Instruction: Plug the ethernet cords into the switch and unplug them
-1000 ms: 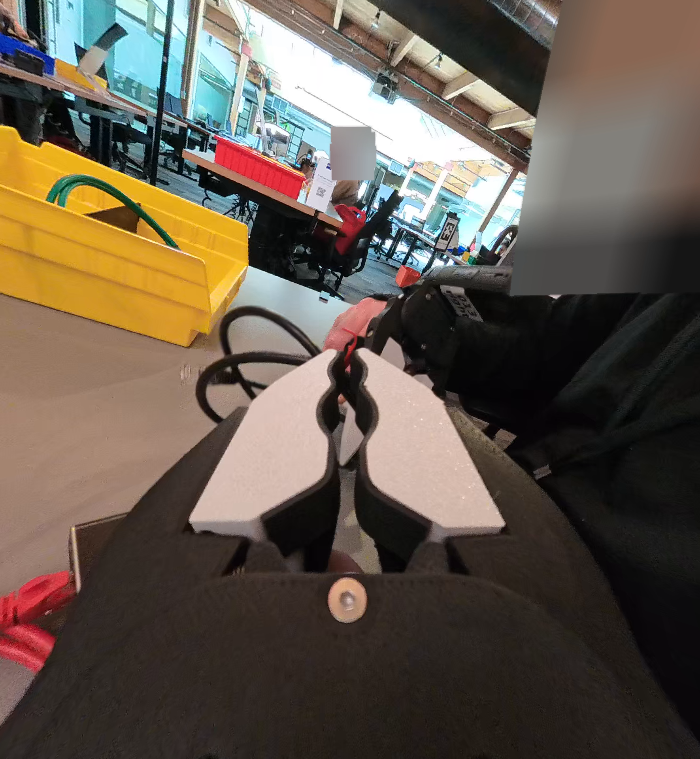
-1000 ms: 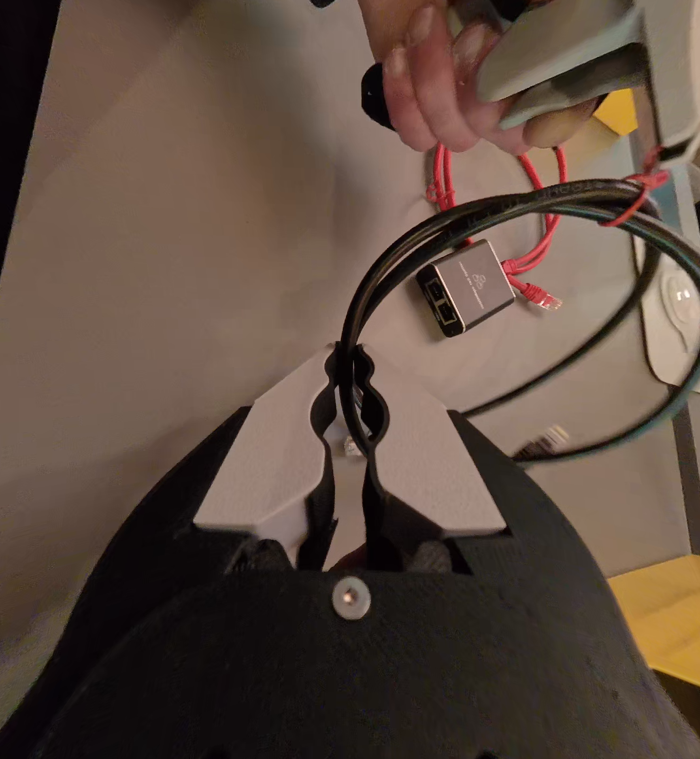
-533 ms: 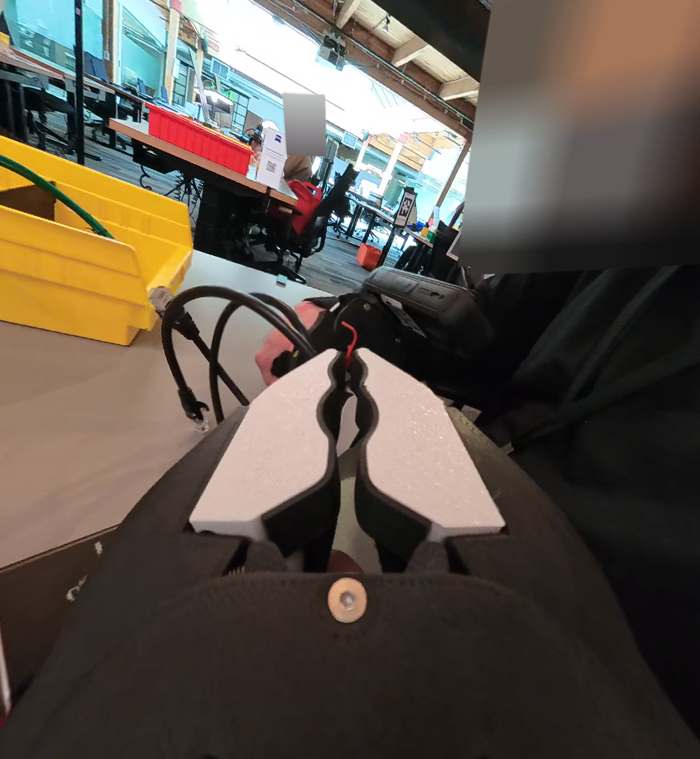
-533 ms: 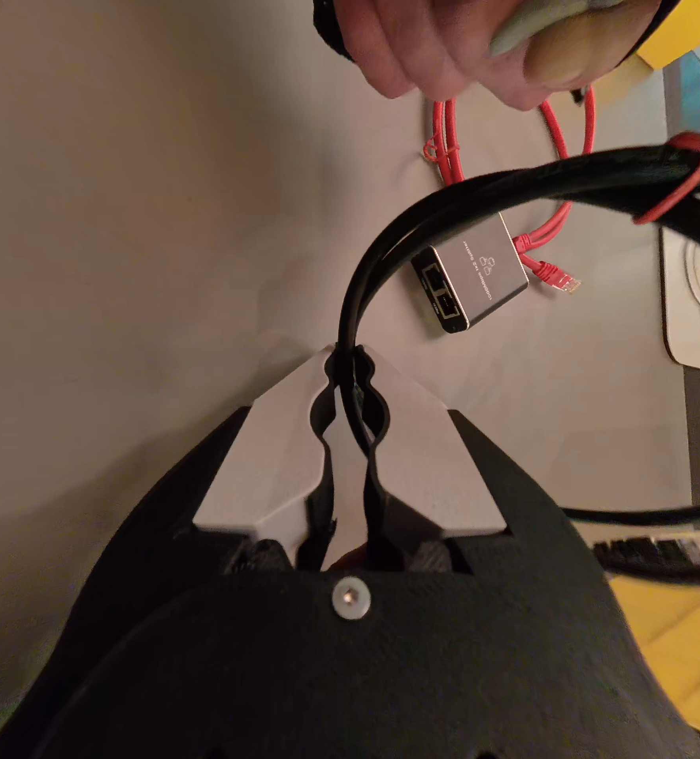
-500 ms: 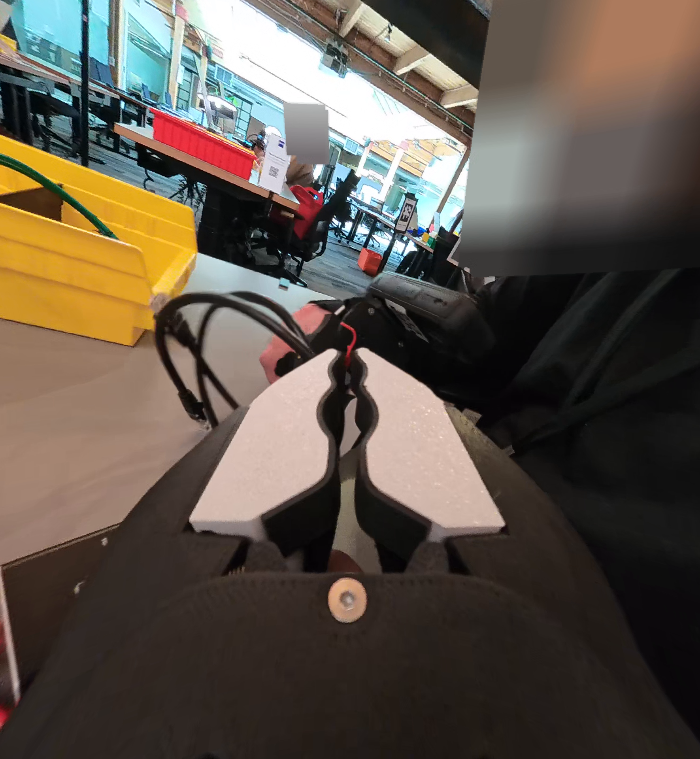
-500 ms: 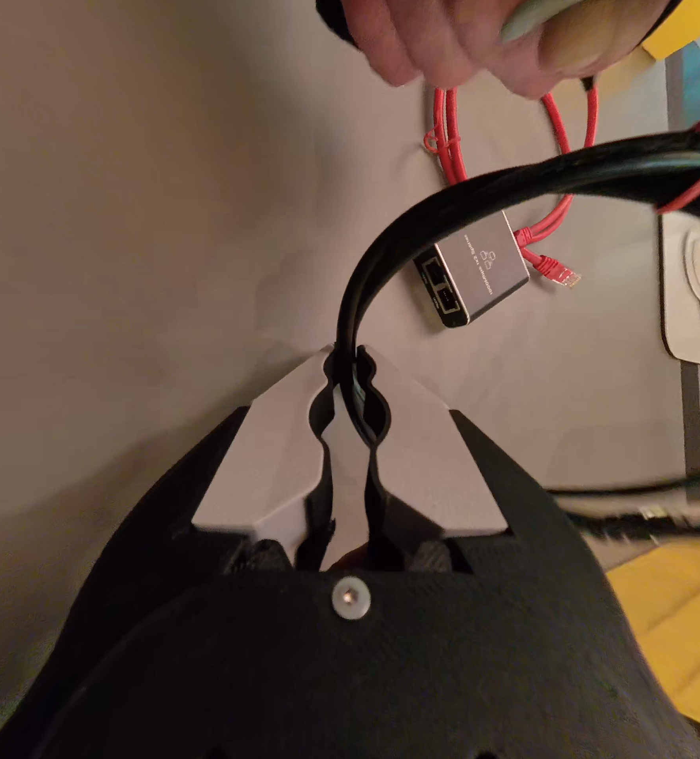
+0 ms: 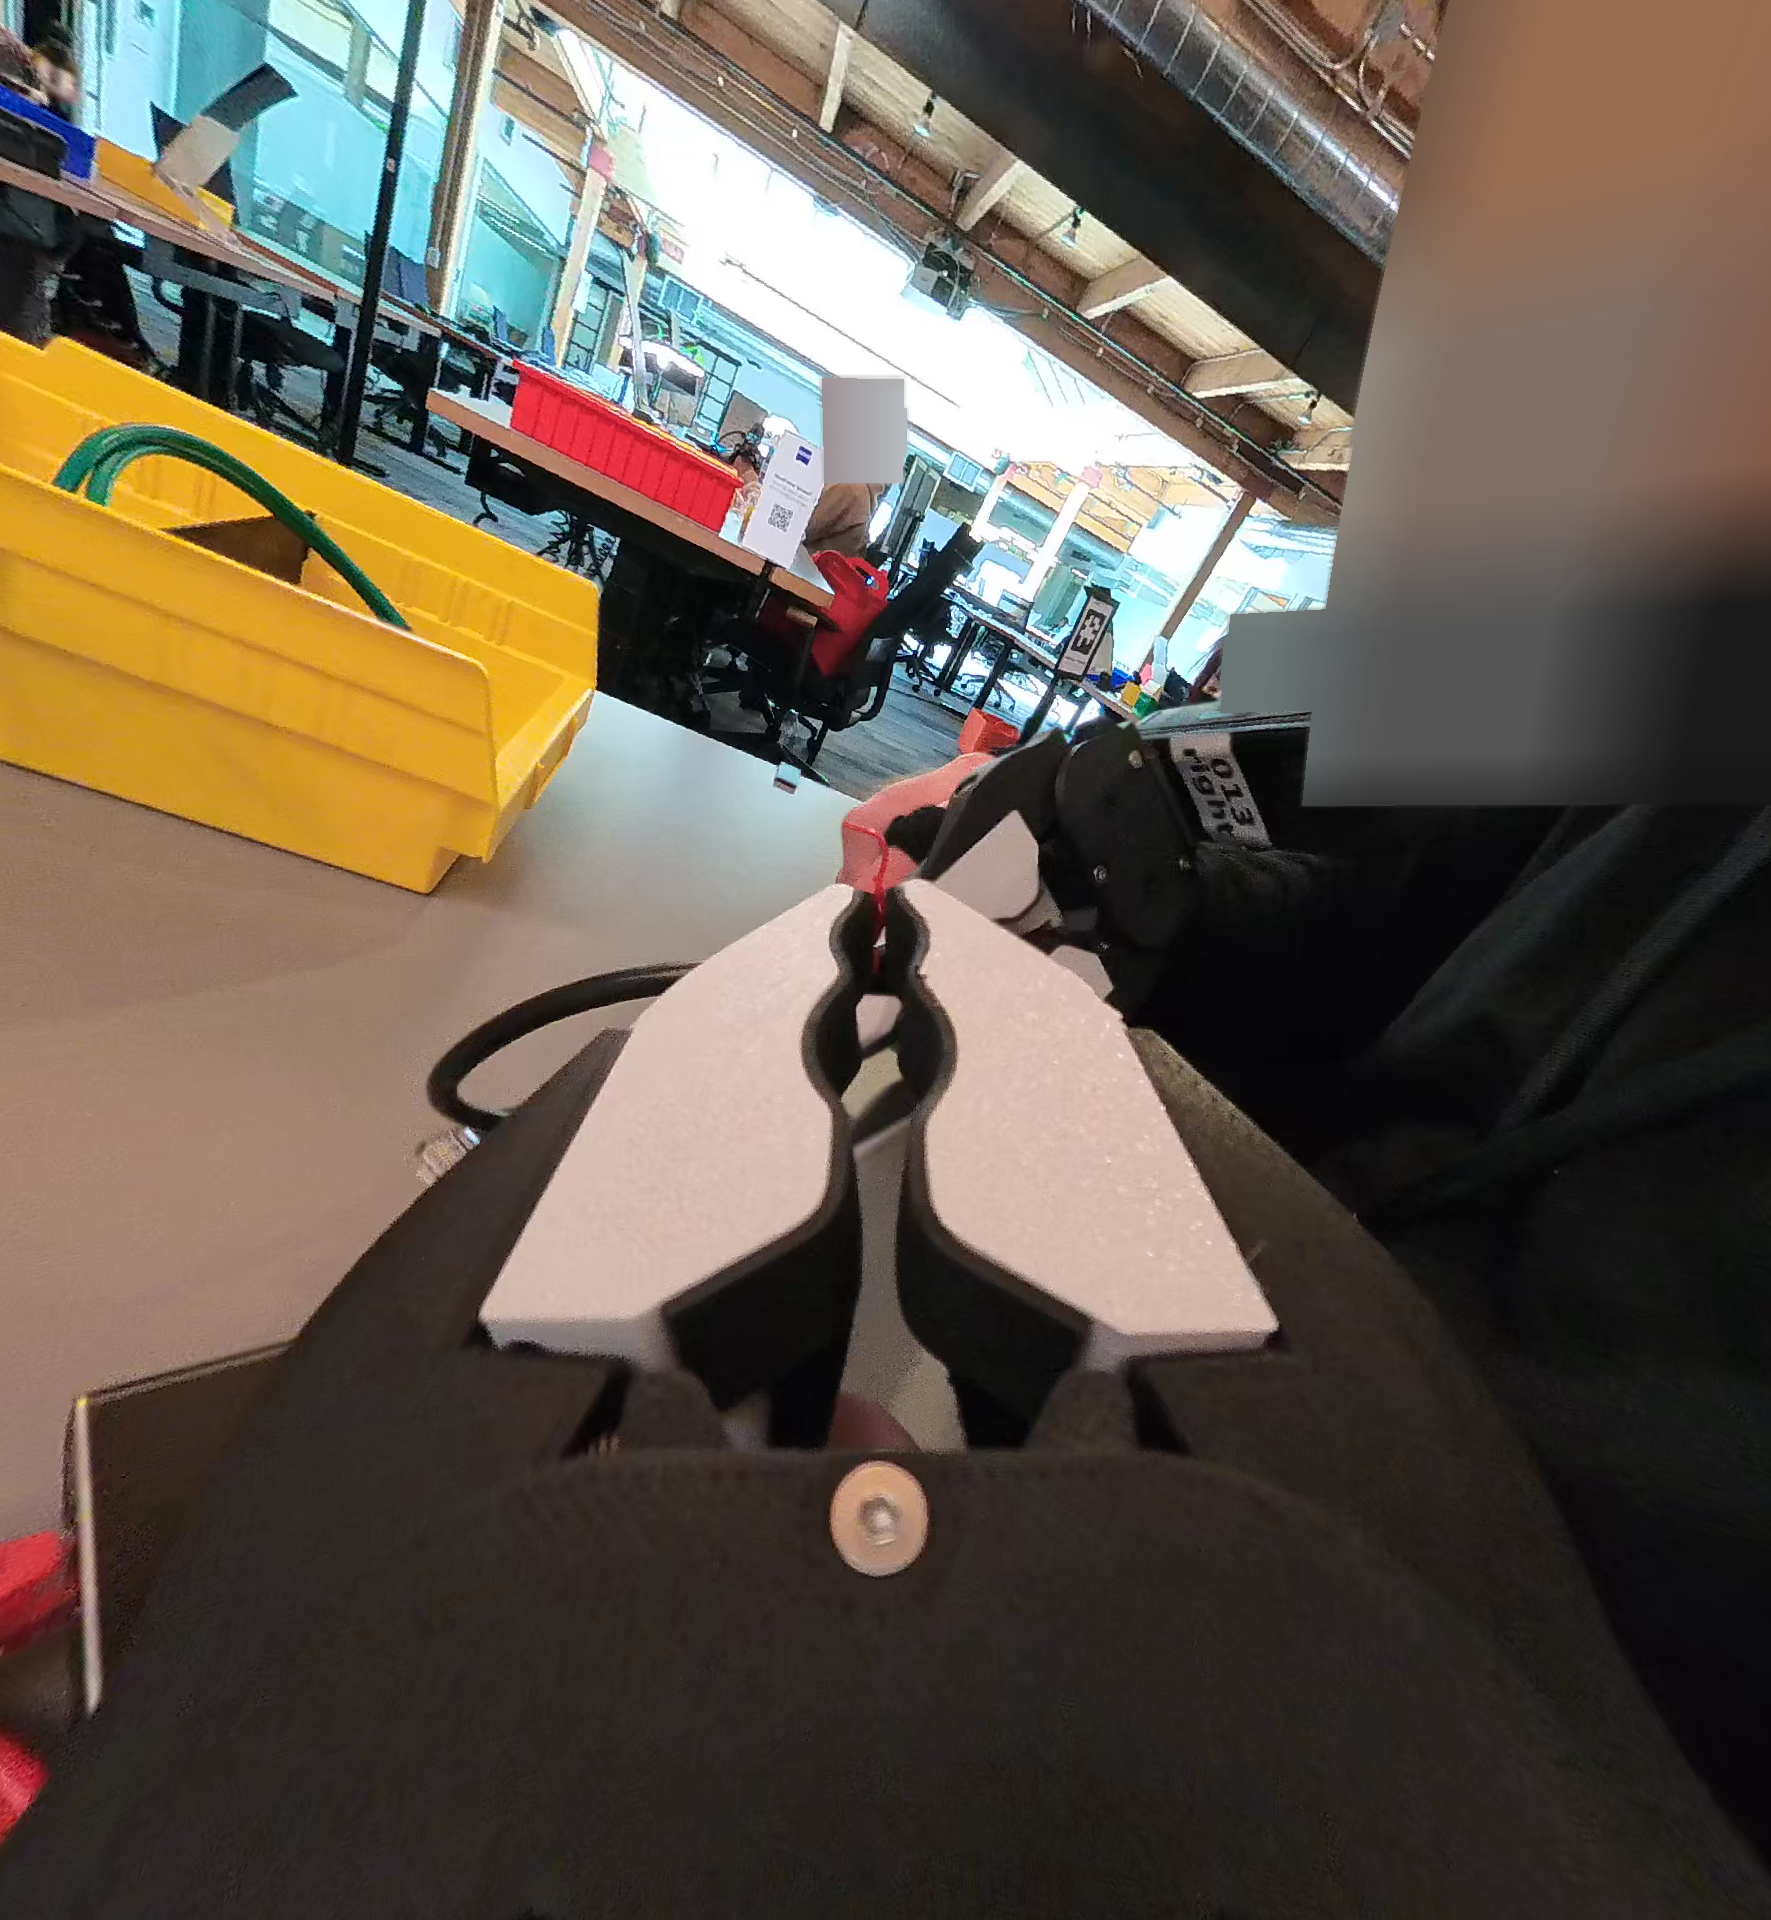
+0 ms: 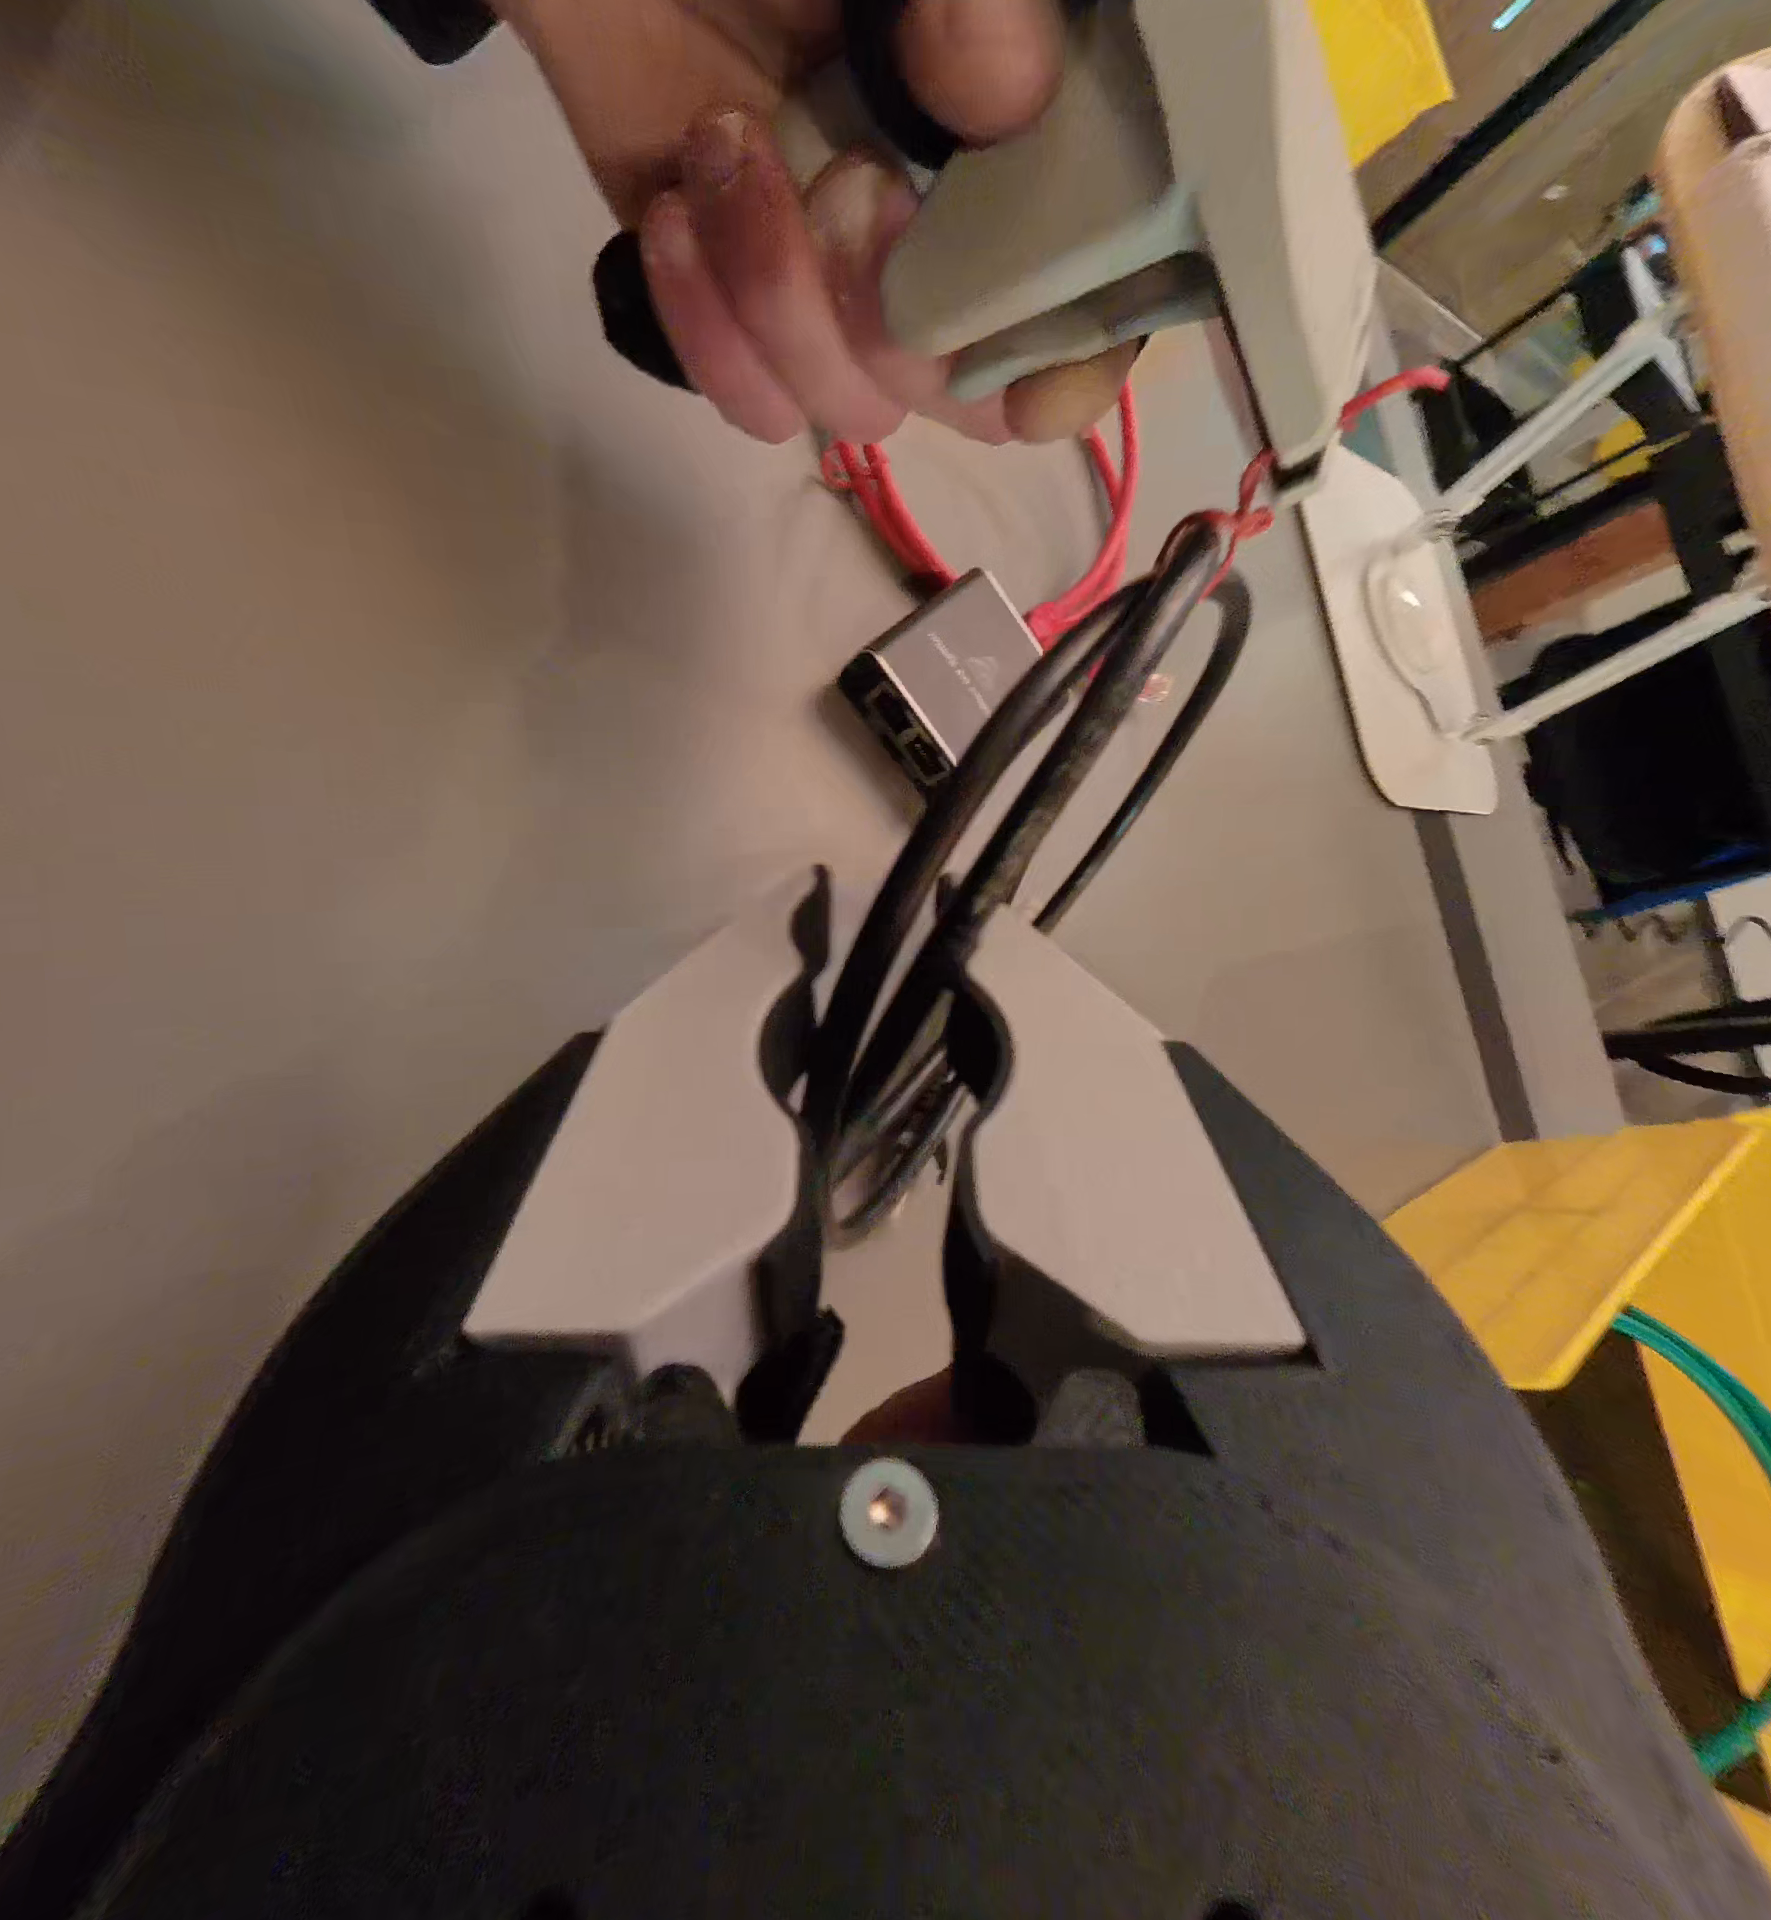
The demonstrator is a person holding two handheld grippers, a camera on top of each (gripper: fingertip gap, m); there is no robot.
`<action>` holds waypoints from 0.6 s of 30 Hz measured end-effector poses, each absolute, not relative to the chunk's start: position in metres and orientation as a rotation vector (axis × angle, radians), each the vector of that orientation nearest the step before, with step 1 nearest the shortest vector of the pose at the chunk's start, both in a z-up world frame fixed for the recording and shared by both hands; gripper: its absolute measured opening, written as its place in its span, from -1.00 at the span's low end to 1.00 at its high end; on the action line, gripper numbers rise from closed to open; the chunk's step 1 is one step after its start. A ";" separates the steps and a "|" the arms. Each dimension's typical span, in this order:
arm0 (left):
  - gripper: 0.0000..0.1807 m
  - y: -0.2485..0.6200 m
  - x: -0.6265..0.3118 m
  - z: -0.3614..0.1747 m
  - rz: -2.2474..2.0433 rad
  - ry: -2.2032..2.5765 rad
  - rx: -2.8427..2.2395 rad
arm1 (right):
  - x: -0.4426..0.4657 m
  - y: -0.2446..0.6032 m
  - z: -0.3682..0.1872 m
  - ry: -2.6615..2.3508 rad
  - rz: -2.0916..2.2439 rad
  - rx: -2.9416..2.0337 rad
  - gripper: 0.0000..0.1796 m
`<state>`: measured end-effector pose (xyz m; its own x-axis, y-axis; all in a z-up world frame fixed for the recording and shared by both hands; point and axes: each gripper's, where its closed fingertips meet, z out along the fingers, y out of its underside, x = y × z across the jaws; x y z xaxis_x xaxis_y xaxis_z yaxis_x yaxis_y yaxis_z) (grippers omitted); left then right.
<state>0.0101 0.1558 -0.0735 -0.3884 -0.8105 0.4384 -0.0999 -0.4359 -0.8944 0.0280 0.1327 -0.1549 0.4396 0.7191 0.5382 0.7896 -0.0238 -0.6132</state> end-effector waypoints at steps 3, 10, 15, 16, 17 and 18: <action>-0.98 0.157 0.012 -0.072 -1.875 1.241 -1.332 | 0.034 0.139 -0.147 -1.256 -0.175 -1.756 -0.98; -0.47 0.174 0.013 -0.066 -1.735 1.194 -1.376 | 0.067 0.137 -0.098 -1.041 0.015 -1.773 -1.00; -0.34 0.177 0.010 -0.072 -1.641 1.214 -1.424 | 0.125 0.143 -0.049 -0.904 0.021 -1.776 -1.00; -0.36 0.178 0.009 -0.076 -1.617 1.228 -1.438 | 0.141 0.147 -0.038 -0.875 -0.006 -1.781 -1.00; -0.37 0.179 0.009 -0.081 -1.589 1.244 -1.455 | 0.158 0.152 -0.028 -0.846 -0.030 -1.787 -1.00; -0.38 0.180 0.009 -0.083 -1.567 1.254 -1.461 | 0.175 0.158 -0.019 -0.815 -0.050 -1.793 -1.00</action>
